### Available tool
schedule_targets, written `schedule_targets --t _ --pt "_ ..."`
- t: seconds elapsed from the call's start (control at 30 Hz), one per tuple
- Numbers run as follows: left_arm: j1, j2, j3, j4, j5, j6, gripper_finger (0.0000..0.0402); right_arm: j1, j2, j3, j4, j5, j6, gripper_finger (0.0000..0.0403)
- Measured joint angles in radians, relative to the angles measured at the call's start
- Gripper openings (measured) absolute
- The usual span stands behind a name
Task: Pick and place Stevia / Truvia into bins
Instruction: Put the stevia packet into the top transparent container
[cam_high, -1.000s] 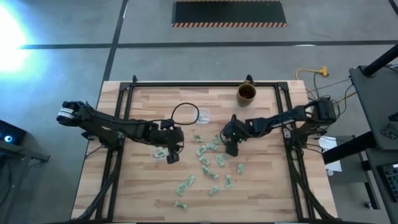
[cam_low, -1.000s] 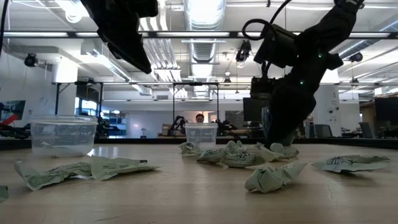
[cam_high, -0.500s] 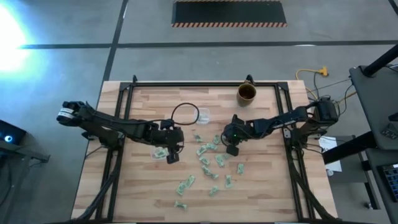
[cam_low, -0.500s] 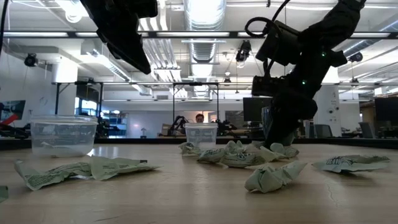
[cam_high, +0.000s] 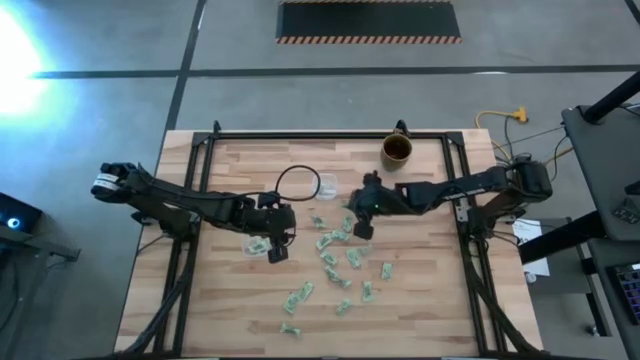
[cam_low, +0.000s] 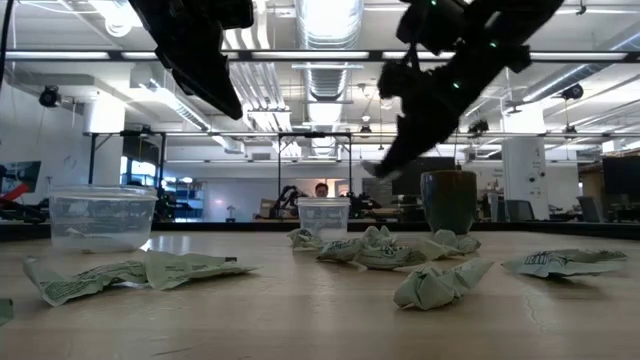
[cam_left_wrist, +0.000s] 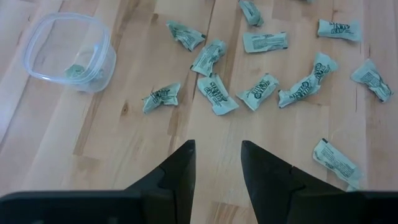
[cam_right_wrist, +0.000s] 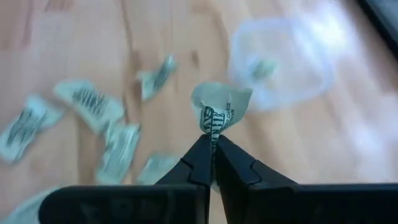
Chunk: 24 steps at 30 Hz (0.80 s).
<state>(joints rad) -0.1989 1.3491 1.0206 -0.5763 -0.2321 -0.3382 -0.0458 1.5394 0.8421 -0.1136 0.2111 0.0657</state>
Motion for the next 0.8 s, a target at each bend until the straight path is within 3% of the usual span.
schedule_targets --t 0.2,0.4,0.63,0.8 --pt "0.000 0.000 0.000 0.000 -0.006 0.000 0.0112 -0.081 0.088 0.114 0.000 -0.004 -0.046 0.0011" --pt "0.001 0.000 0.000 0.000 -0.009 0.000 0.0112 -0.152 0.208 0.242 -0.018 -0.103 -0.068 0.0011" --pt "0.001 0.000 -0.002 -0.001 -0.009 -0.023 0.0112 -0.178 0.330 0.412 -0.169 -0.107 -0.102 0.0011" --pt "0.000 0.000 -0.003 -0.001 -0.009 -0.026 0.0112 -0.185 0.357 0.446 -0.206 -0.107 -0.108 0.0011"
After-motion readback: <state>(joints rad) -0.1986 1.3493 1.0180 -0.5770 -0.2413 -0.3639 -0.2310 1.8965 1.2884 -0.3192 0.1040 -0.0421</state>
